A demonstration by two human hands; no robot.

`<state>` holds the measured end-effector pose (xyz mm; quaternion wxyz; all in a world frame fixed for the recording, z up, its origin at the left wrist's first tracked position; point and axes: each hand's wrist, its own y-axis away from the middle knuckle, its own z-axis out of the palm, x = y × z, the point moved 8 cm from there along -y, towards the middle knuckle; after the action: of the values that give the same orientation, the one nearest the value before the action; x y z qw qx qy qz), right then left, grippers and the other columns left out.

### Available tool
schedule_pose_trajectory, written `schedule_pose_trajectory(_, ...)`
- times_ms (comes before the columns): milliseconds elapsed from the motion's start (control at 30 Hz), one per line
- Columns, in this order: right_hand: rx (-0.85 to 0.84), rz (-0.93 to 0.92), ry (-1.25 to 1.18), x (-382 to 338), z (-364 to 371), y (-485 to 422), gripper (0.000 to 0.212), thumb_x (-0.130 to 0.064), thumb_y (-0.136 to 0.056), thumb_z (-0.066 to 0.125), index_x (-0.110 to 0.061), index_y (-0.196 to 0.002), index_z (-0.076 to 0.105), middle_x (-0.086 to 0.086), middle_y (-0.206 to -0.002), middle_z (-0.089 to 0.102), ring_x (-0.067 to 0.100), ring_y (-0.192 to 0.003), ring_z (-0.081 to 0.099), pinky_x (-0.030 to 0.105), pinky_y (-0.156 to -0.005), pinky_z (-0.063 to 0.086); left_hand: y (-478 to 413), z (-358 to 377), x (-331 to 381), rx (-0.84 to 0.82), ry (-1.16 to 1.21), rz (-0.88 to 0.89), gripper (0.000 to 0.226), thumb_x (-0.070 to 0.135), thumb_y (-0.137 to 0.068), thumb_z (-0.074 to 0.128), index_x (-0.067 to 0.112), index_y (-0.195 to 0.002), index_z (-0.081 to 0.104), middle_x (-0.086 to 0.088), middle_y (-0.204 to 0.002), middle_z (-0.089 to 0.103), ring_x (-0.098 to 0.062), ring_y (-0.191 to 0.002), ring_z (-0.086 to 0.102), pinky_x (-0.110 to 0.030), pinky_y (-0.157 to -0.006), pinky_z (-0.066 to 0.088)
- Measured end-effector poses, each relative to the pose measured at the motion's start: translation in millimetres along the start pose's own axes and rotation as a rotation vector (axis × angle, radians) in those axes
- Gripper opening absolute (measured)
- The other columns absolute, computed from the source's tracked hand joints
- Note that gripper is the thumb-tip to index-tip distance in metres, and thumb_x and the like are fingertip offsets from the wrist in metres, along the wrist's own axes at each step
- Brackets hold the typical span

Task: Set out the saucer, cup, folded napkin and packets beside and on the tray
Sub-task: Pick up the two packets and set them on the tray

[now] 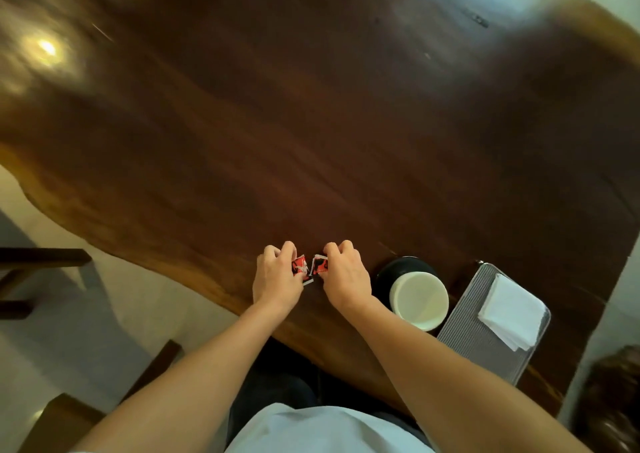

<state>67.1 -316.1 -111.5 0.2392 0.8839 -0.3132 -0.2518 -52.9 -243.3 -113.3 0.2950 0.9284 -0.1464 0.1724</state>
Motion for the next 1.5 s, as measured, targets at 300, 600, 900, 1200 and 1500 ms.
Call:
schedule_pose_trajectory(300,0.086,0.067,-0.455,21,-40,37,0.012,-0.018,-0.098,0.061,-0.013,-0.088,0.066,0.003,-0.094,0.062,0.019,-0.084,0.057,0.033,-0.074,0.047,24,-21,3,-0.072,0.348,-0.162,0.008,0.027,-0.084,0.079,0.023,-0.087,0.073,0.002,-0.087,0.069,-0.016,-0.084,0.062,-0.023,-0.059,0.043)
schedule_pose_trajectory(600,0.156,0.066,-0.831,78,-81,99,0.027,-0.023,-0.103,0.05,-0.023,-0.076,0.051,-0.003,-0.074,0.058,0.019,-0.073,0.056,0.044,-0.071,0.047,88,-10,54,-0.252,0.93,-0.227,0.005,0.013,-0.098,0.062,0.014,-0.101,0.066,-0.016,-0.111,0.066,-0.032,-0.092,0.074,-0.048,-0.076,0.063)
schedule_pose_trajectory(900,0.177,0.149,-1.033,166,-81,149,0.009,-0.01,-0.1,0.055,-0.008,-0.108,0.06,0.015,-0.103,0.07,0.019,-0.069,0.07,0.03,-0.055,0.058,122,17,141,-0.414,0.778,0.002,0.039,-0.015,-0.083,0.069,0.006,-0.114,0.061,-0.019,-0.112,0.066,-0.032,-0.1,0.07,-0.041,-0.079,0.063)
schedule_pose_trajectory(1200,0.242,0.37,-1.219,257,-57,205,0.029,0.006,-0.09,0.064,-0.019,-0.104,0.062,0.012,-0.099,0.07,0.017,-0.073,0.065,0.031,-0.066,0.058,140,78,211,-0.519,0.457,0.122,0.044,-0.007,-0.072,0.081,0.012,-0.11,0.072,-0.006,-0.101,0.077,-0.021,-0.098,0.073,-0.042,-0.095,0.057)
schedule_pose_trajectory(1500,0.422,0.532,-1.345,322,-34,250,0.014,-0.013,-0.094,0.068,-0.016,-0.107,0.064,0.012,-0.09,0.074,0.013,-0.069,0.066,0.023,-0.058,0.055,166,146,236,-0.62,0.514,0.056,0.021,0.0,-0.083,0.076,0.0,-0.103,0.069,-0.015,-0.098,0.074,-0.022,-0.089,0.075,-0.035,-0.08,0.063)
